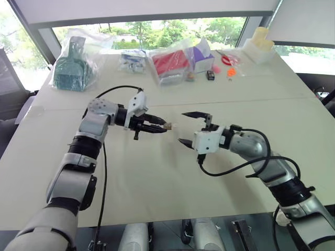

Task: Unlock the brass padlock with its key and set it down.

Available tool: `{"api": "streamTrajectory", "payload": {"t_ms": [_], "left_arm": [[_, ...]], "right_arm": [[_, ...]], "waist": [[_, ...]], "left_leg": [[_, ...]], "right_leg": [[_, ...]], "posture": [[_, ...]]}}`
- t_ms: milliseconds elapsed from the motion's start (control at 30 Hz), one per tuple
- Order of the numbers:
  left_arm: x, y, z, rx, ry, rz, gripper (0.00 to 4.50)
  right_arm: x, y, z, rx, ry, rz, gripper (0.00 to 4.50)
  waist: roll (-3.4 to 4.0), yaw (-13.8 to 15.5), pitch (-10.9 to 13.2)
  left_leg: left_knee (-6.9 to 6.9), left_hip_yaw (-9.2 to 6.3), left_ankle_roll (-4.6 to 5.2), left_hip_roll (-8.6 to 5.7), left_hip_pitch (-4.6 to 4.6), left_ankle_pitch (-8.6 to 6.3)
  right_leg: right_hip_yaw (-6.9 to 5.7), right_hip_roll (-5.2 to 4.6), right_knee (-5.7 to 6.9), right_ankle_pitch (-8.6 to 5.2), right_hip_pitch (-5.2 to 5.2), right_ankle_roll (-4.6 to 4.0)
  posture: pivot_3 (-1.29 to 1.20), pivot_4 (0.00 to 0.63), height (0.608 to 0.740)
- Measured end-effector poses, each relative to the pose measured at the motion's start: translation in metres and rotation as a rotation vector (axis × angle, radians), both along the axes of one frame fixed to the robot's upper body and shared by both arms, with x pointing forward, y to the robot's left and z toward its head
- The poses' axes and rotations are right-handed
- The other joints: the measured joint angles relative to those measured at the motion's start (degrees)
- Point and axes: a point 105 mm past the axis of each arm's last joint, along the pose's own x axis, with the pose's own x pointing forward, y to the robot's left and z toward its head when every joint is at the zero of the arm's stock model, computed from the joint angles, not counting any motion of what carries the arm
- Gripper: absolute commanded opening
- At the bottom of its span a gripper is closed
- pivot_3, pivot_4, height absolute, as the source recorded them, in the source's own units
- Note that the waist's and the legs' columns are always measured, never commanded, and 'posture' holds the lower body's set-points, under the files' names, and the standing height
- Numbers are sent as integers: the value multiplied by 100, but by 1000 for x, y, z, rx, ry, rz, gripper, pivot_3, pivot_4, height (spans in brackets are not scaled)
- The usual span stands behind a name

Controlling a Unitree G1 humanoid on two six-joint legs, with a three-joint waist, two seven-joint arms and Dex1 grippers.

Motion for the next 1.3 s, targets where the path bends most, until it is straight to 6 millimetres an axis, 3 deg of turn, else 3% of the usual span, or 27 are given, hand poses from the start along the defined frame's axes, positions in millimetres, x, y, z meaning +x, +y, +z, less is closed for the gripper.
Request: {"api": "streamTrajectory", "payload": {"t_ms": [67,367,700,833,1133,1300], "left_arm": [[0,0,0,-1,2,7,773],[0,1,-4,-3,4,24,773],[-2,0,-2,7,-26,13,773],[-5,-1,-7,42,-84,-13,773],[-12,-4,-12,138,-444,-124,773],[-10,-3,-9,116,-472,-106,773]], "right_arm": [[1,3,0,-5,-25,13,4500],[3,8,-1,-29,-68,50,76],[4,9,-2,-55,-57,59,76],[4,9,-7,-44,57,59,76],[-1,9,-9,30,463,51,76],[2,10,-3,34,441,40,76]], "waist": [[0,5,0],[0,1,0],[0,2,0],[0,2,0],[1,15,0],[2,11,-1]], "left_leg": [[0,1,-3,0,0,2],[0,1,-35,0,0,20],[0,2,-35,0,1,20],[0,1,-35,0,1,20],[1,1,-17,1,2,10],[0,2,-17,1,3,10]], "right_leg": [[0,0,0,0,0,0],[0,0,1,0,1,-1],[0,0,2,1,1,-1],[0,0,3,1,1,-2],[-1,-2,4,5,3,-7],[-1,-1,7,5,2,-7]], "posture": [[0,150,740],[0,150,740],[0,150,740],[0,150,740],[0,150,740],[0,150,740]]}}
